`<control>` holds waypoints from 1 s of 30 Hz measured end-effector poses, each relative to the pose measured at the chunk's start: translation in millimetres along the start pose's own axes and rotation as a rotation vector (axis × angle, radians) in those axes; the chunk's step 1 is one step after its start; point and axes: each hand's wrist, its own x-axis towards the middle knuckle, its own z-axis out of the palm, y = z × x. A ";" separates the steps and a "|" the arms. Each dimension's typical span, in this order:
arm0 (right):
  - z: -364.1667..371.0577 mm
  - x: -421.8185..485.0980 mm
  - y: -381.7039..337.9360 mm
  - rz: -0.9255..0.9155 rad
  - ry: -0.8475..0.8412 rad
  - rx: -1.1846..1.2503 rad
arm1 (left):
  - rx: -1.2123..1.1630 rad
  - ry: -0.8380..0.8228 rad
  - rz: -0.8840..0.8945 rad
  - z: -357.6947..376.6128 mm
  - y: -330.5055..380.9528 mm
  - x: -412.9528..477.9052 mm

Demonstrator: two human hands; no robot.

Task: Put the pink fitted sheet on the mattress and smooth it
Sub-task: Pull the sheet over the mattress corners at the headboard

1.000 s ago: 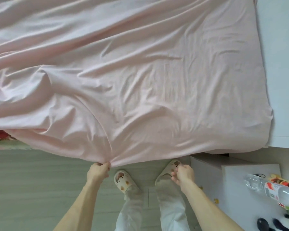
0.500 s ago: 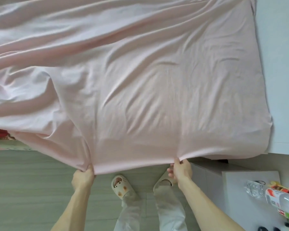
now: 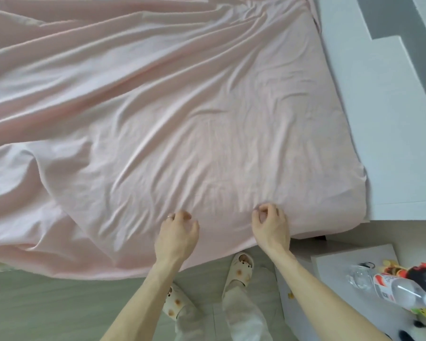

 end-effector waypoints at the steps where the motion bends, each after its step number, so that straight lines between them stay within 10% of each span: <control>1: 0.2 1.7 6.8 -0.124 0.072 -0.085 | 0.041 0.103 0.103 4.0 8.6 5.1; 5: -13.0 29.0 56.7 -0.251 -0.025 -0.419 | 0.421 -0.029 0.320 18.6 -8.7 39.2; 10: -30.2 52.4 96.4 0.063 -0.100 -0.390 | 0.432 -0.093 -0.125 -11.1 -65.3 40.2; 14: -17.3 28.8 67.0 -0.179 -0.012 -0.297 | 0.249 0.075 -0.480 -27.0 -79.2 12.3; 20: 45.6 -15.1 4.2 -0.686 -0.082 -0.310 | 0.599 0.006 0.291 -15.6 -98.1 8.2; 27: 70.4 -16.4 45.6 -0.290 -0.004 -0.416 | 0.262 0.043 -0.415 -66.2 -218.5 9.9; 30: 96.0 -55.5 41.8 0.009 0.118 -0.164 | 0.224 0.336 -0.370 -84.6 -267.2 -14.1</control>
